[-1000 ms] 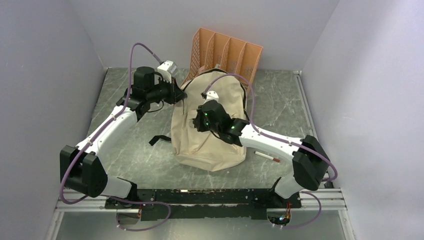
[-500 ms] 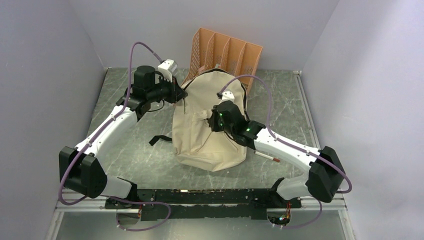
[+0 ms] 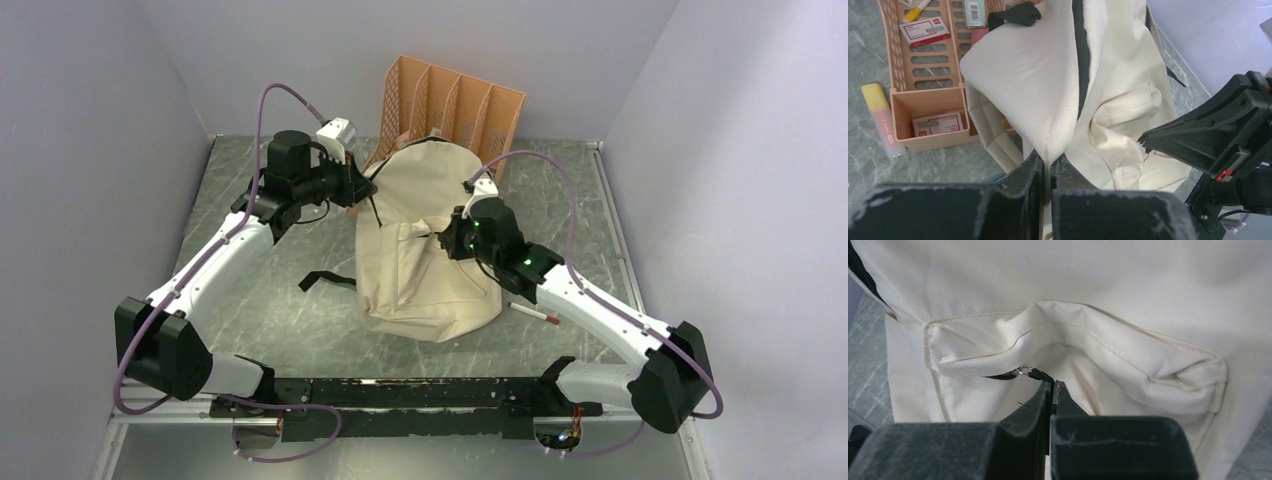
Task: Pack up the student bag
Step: Unzip the student bag at the center of the board.
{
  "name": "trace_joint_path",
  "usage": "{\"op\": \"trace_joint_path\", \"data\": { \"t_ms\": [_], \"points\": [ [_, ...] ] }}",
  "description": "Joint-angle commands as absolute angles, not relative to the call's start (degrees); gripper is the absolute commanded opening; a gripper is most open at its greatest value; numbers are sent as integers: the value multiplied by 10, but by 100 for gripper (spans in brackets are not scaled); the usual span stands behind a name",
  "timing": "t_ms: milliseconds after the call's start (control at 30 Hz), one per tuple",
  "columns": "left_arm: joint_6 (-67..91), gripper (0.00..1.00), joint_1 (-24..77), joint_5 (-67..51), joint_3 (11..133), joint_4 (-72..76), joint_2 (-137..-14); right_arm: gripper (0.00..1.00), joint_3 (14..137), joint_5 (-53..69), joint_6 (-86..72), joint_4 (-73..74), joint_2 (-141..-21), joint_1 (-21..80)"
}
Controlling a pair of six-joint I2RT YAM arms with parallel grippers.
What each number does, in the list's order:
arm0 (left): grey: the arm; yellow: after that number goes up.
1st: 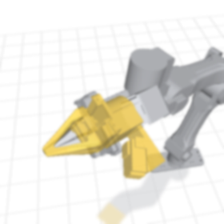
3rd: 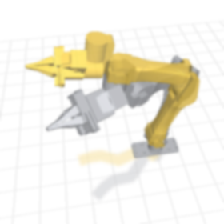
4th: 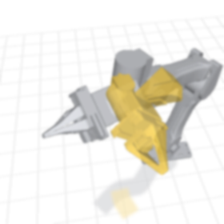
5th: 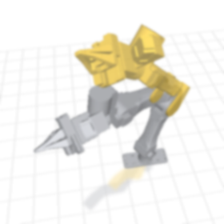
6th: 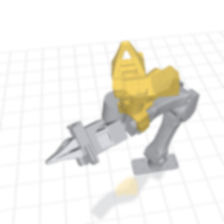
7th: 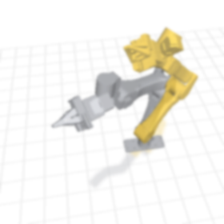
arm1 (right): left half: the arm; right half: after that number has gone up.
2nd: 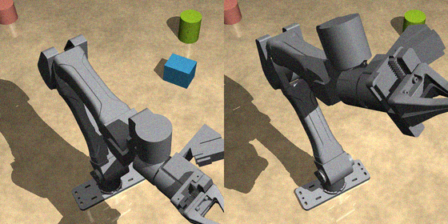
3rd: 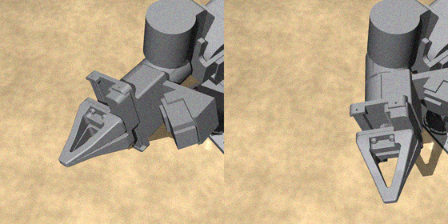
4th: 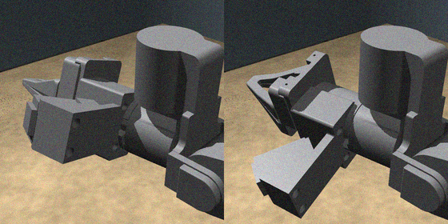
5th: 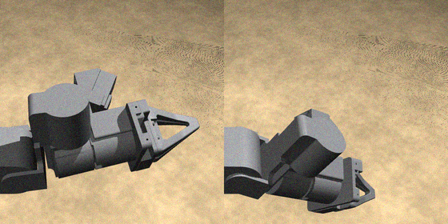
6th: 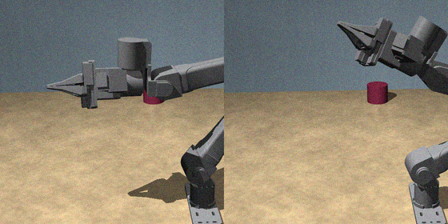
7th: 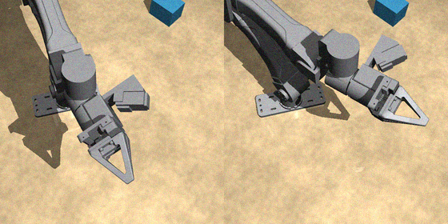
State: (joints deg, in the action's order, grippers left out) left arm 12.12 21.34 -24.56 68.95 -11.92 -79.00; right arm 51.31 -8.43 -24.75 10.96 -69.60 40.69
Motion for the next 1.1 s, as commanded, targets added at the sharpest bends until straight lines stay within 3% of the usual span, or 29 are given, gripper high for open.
{"op": "trace_joint_path", "data": {
  "t_ms": [0, 100, 333, 467, 667, 867, 1067],
  "points": [
    [122, 5, 202, -225, 724, -61, -755, 0, 485, -111, -209, 160, -651, 364],
    [117, 6, 202, -248, 718, -59, -759, 0, 472, -47, -208, 125, -629, 363],
    [95, 60, 203, -241, 680, -92, -731, 0, 467, 96, -256, 13, -653, 363],
    [90, 81, 203, -190, 662, -122, -677, 0, 486, 114, -263, -9, -696, 363],
    [157, 89, 221, -218, 608, -119, -628, 0, 499, 152, -270, -46, -742, 363],
    [104, 79, 302, -166, 567, -130, -634, 0, 505, 210, -281, -75, -761, 363],
    [-34, 80, 313, -165, 551, -138, -637, 0, 516, 218, -271, -62, -750, 363]
  ]
}}
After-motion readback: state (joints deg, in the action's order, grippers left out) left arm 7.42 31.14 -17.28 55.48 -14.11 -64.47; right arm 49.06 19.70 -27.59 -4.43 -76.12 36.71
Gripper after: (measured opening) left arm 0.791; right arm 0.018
